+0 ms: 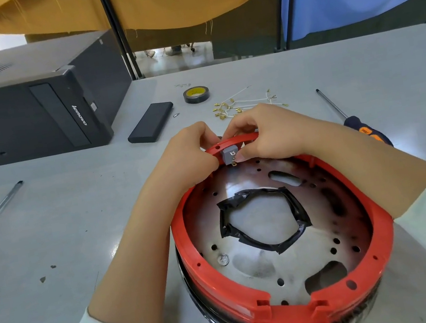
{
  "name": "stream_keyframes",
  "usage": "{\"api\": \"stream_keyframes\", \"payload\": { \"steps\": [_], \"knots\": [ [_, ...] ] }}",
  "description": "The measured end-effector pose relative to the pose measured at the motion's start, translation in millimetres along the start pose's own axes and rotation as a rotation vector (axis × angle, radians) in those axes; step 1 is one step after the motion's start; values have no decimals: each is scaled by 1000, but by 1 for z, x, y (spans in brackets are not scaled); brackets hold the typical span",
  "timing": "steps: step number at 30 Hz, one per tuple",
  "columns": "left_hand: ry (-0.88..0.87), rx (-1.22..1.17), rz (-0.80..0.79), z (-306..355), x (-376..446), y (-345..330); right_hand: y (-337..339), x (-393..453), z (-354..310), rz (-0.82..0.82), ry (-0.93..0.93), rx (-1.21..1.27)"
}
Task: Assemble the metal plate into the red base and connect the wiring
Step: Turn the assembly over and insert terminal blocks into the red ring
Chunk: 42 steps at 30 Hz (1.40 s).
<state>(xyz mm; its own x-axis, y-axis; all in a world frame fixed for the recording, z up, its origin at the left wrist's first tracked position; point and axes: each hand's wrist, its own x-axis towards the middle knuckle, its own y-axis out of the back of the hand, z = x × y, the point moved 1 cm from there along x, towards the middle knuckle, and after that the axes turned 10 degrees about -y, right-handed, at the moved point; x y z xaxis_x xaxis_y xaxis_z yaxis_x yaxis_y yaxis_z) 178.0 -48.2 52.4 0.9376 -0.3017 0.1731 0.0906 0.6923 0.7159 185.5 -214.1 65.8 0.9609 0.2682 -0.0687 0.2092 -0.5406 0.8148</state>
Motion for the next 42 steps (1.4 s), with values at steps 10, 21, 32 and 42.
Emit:
{"api": "stream_keyframes", "payload": {
  "steps": [10, 21, 32, 42],
  "knots": [
    [-81, 93, -60, 3, -3, -5, 20, 12, 13, 262, -381, 628],
    [-33, 103, -51, 7, -5, -5, 17, 49, 18, 29, -346, -272],
    [-12, 66, -87, 9, -6, -4, 21, 49, 16, 111, -367, -60],
    [8, 142, -27, 11, -23, -8, 0, 20, 7, 250, -180, 317]
  ]
}}
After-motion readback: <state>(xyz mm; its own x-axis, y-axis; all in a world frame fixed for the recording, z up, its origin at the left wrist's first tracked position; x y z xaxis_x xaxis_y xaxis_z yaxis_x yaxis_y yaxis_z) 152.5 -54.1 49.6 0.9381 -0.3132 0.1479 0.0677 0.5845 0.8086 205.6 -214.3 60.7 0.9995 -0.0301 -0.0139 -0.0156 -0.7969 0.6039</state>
